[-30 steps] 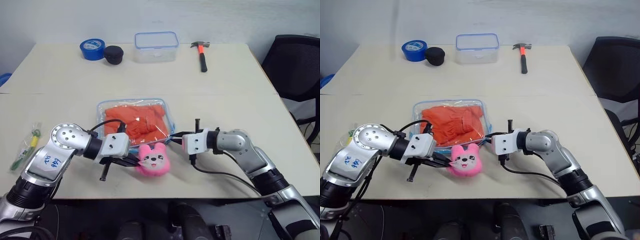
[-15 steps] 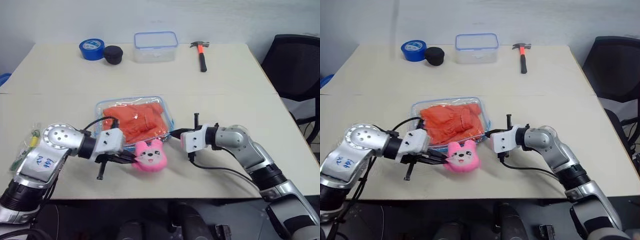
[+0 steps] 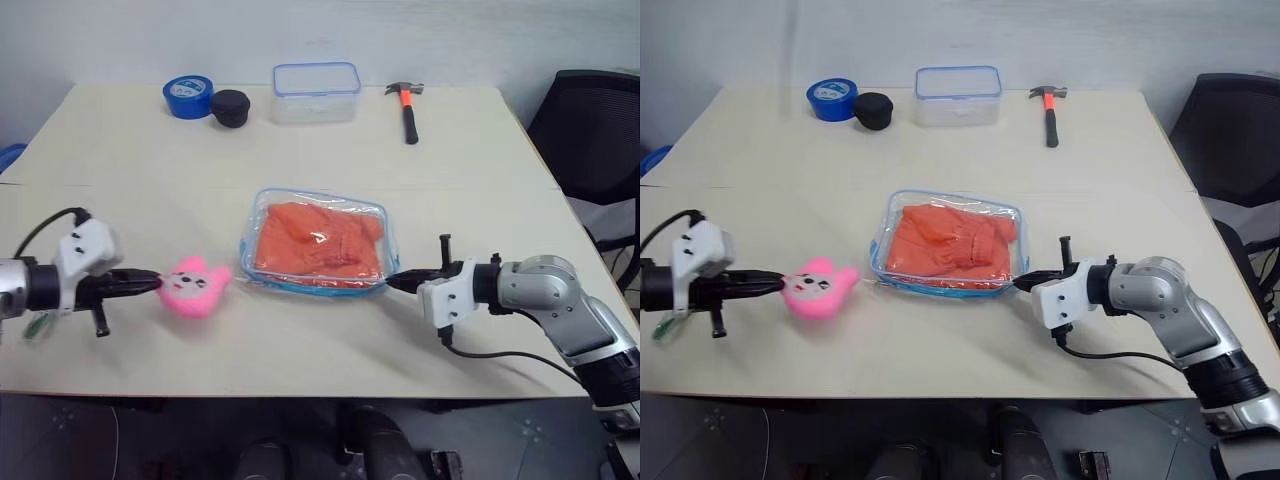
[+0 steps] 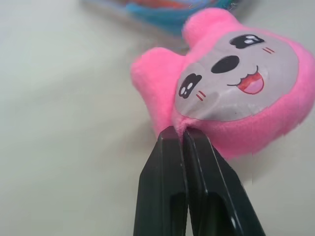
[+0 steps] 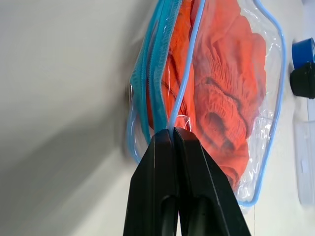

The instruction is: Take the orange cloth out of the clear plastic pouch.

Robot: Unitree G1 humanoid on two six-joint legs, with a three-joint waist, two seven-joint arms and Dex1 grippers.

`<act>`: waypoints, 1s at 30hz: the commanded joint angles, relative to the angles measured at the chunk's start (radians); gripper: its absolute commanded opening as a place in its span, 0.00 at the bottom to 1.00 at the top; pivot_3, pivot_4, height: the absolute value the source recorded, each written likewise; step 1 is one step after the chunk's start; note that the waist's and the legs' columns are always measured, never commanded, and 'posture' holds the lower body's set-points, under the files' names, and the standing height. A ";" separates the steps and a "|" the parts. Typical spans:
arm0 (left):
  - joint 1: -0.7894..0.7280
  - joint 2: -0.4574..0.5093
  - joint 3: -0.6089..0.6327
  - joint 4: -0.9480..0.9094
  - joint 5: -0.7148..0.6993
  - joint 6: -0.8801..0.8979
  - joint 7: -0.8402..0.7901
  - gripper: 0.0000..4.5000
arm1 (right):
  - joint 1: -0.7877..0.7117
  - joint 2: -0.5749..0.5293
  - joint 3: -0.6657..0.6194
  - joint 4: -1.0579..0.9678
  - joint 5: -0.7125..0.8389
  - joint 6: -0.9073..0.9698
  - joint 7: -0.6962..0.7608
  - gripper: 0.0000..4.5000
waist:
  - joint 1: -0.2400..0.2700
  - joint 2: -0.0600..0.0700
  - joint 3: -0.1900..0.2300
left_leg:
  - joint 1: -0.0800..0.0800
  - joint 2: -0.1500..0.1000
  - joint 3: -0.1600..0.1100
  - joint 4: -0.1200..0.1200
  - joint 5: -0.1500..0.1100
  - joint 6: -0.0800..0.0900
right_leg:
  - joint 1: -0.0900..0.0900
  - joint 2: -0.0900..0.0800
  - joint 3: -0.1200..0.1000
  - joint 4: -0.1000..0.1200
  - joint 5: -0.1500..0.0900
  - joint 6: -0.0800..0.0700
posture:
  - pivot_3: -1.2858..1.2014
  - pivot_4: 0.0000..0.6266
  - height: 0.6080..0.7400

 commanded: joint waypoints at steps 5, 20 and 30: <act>0.014 -0.045 -0.045 -0.068 -0.019 -0.003 0.013 0.00 | 0.012 0.013 -0.034 -0.068 0.047 0.050 -0.010 0.00 | -0.001 0.000 0.000 | 0.000 0.000 0.001 -0.001 0.000 0.000 | 0.000 0.000 0.001 0.001 0.000 0.000 | 0.52 0.24 1.00; 0.003 -0.047 0.063 -0.060 -0.152 0.172 0.016 0.76 | 0.156 -0.005 -0.189 -0.264 0.235 0.349 0.000 0.82 | 0.000 0.000 0.000 | 0.000 0.000 0.002 0.000 0.000 0.000 | 0.000 0.000 0.002 0.001 0.000 0.000 | 0.52 0.24 1.00; -0.128 0.079 0.041 -0.243 -0.337 0.346 -0.093 0.76 | 0.229 -0.073 -0.383 -0.483 0.710 0.865 0.054 0.99 | 0.004 0.000 0.000 | -0.001 -0.002 -0.002 -0.001 0.000 0.000 | 0.001 0.000 0.001 -0.001 0.000 0.000 | 0.52 0.24 1.00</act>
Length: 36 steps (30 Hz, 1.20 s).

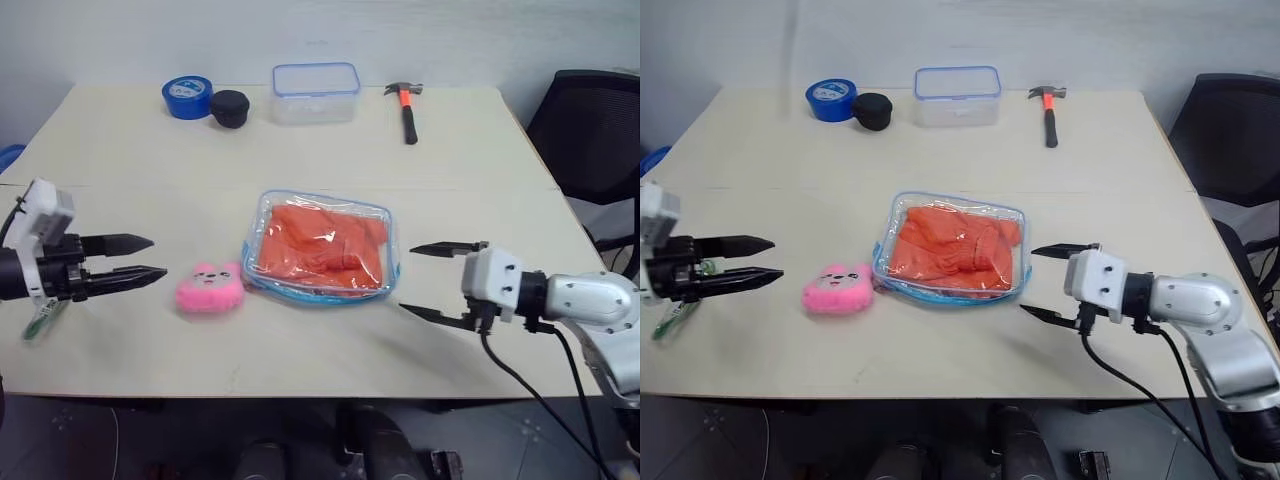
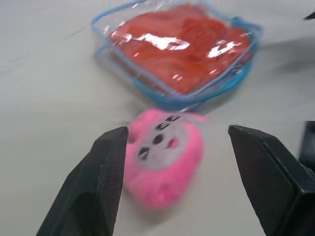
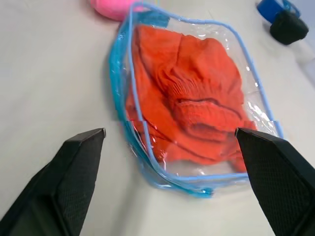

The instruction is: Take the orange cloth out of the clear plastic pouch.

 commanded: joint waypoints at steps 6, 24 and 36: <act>-0.252 -0.106 -0.417 -0.040 0.312 -0.361 0.050 0.76 | 0.008 -0.037 -0.119 -0.150 0.313 0.306 -0.039 0.99 | 0.004 0.000 0.000 | 0.000 -0.004 -0.001 0.000 0.000 -0.001 | 0.002 0.001 0.001 -0.002 0.000 0.000 | 0.52 0.24 1.00; -0.524 -0.414 -0.769 0.390 0.667 -0.855 -0.014 0.49 | 0.152 -0.012 -0.224 -0.317 0.381 0.383 -0.243 1.00 | 0.018 -0.001 0.000 | -0.001 -0.004 0.004 0.001 0.000 0.000 | 0.002 0.002 0.001 0.001 0.001 0.001 | 0.52 0.24 1.00; -0.500 -0.446 -0.706 0.308 0.560 -0.713 -0.071 0.00 | 0.202 -0.030 -0.244 -0.350 0.382 0.381 -0.248 1.00 | 0.022 -0.001 0.000 | -0.001 -0.004 0.004 0.001 0.000 0.000 | 0.003 0.002 0.001 0.000 0.001 0.002 | 0.52 0.24 1.00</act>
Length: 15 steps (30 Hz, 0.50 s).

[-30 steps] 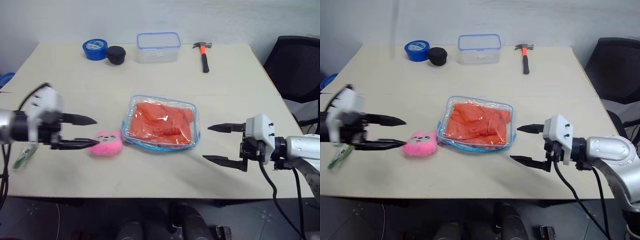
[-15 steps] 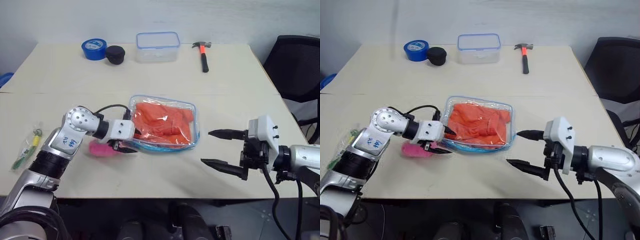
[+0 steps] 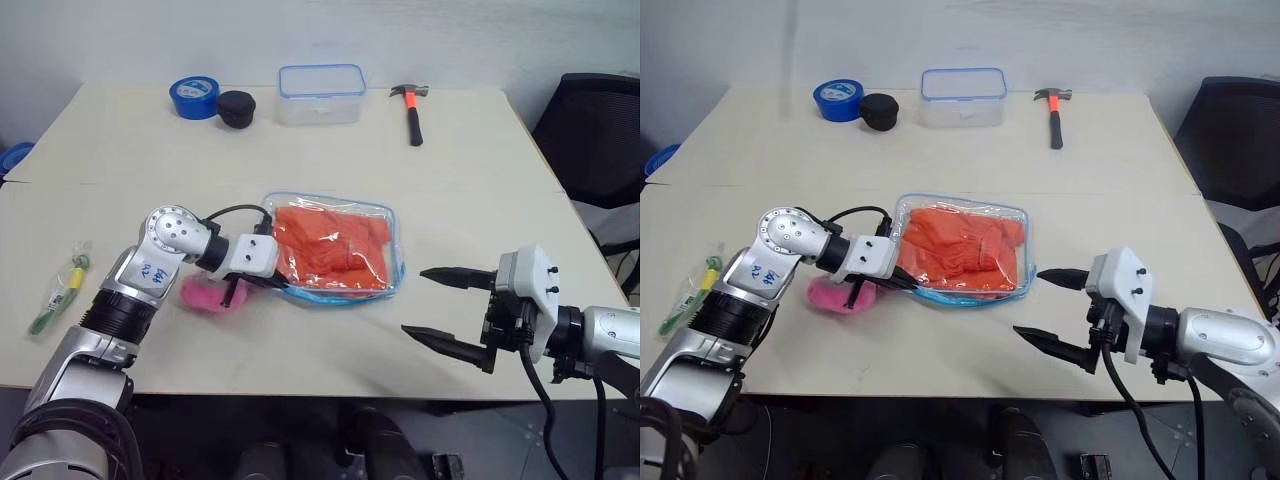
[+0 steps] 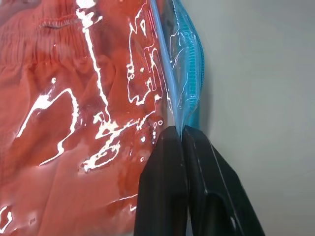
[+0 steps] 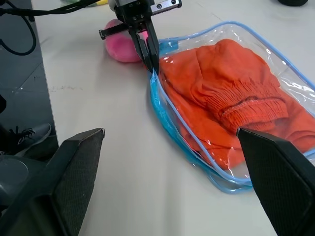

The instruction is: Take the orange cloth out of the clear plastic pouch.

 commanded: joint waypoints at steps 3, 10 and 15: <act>0.026 -0.048 0.128 -0.115 -0.133 0.185 0.083 0.00 | -0.007 -0.021 -0.008 -0.026 -0.025 -0.020 0.006 1.00 | 0.001 0.000 0.000 | 0.000 0.000 -0.001 0.000 0.000 0.000 | 0.000 0.000 0.000 0.000 0.000 0.000 | 0.52 0.24 1.00; 0.066 -0.099 0.203 -0.230 -0.207 0.344 0.192 0.00 | -0.026 -0.025 0.096 -0.005 -0.177 -0.079 0.017 0.87 | 0.001 -0.001 0.000 | 0.000 0.000 -0.008 0.001 0.000 0.000 | 0.001 -0.001 0.000 -0.001 0.000 0.001 | 0.52 0.24 1.00; 0.104 -0.111 0.205 -0.284 -0.213 0.369 0.230 0.00 | -0.102 0.009 0.231 0.043 -0.316 -0.137 -0.011 0.48 | -0.005 -0.001 0.000 | 0.000 0.000 -0.008 0.001 0.000 0.000 | 0.001 0.000 0.000 0.000 0.000 0.001 | 0.52 0.24 1.00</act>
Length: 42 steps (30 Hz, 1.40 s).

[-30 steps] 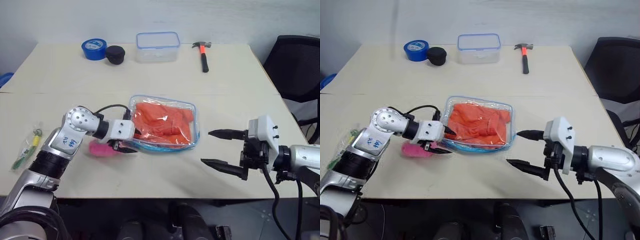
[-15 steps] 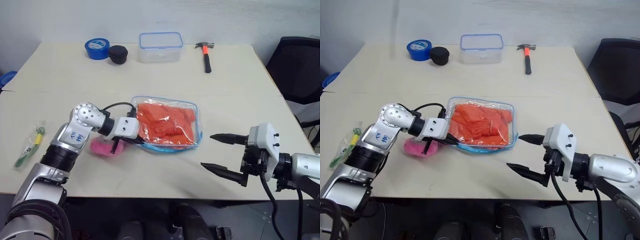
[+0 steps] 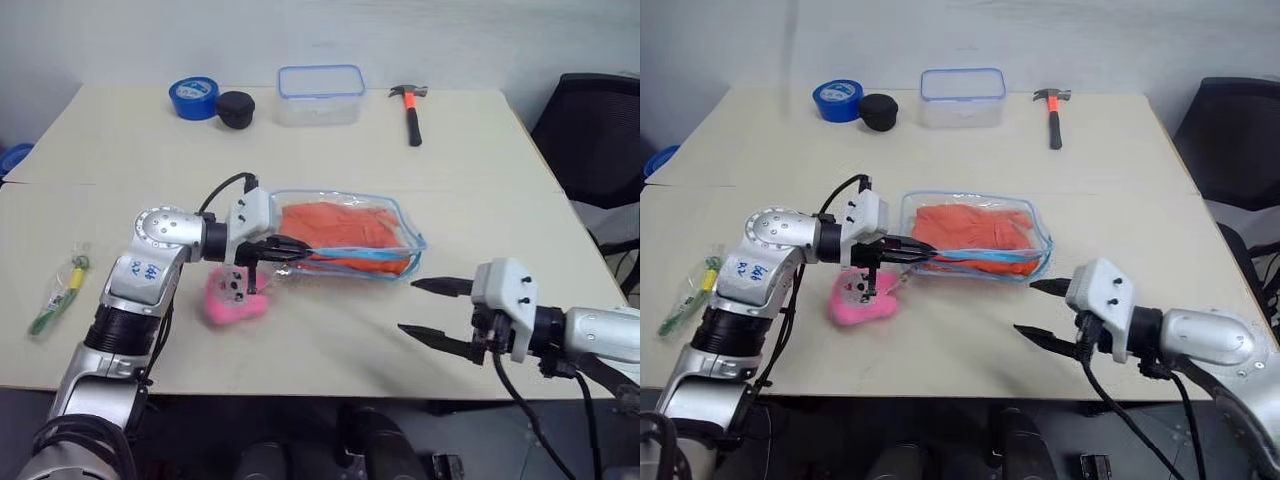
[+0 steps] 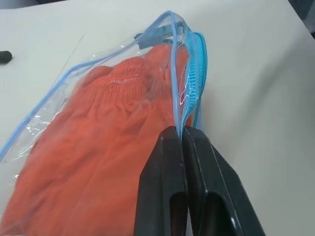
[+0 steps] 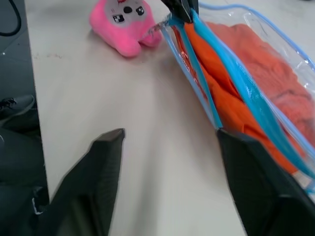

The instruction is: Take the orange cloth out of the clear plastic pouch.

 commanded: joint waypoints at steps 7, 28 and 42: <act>0.020 -0.010 0.013 -0.099 -0.031 0.031 0.045 0.00 | -0.215 0.123 0.297 0.136 -0.329 -0.113 -0.094 0.09 | -0.003 0.000 0.000 | -0.001 0.000 0.000 0.000 0.000 0.000 | -0.001 0.000 -0.001 0.000 0.000 0.000 | 0.52 0.24 1.00; 0.000 -0.010 -0.004 -0.070 -0.004 -0.023 0.043 0.00 | -0.320 0.321 0.313 0.347 -0.510 -0.147 -0.192 0.44 | -0.008 0.000 0.000 | -0.001 0.000 0.001 0.001 0.000 0.000 | -0.001 -0.001 -0.002 0.001 0.000 -0.001 | 0.52 0.24 1.00; -0.001 -0.015 -0.018 -0.048 0.025 -0.017 0.070 0.00 | -0.200 0.271 0.268 0.194 -0.417 -0.108 -0.066 0.52 | -0.016 0.000 0.000 | -0.001 0.000 -0.003 0.001 0.000 0.000 | -0.001 -0.001 -0.002 0.001 0.000 0.000 | 0.52 0.24 1.00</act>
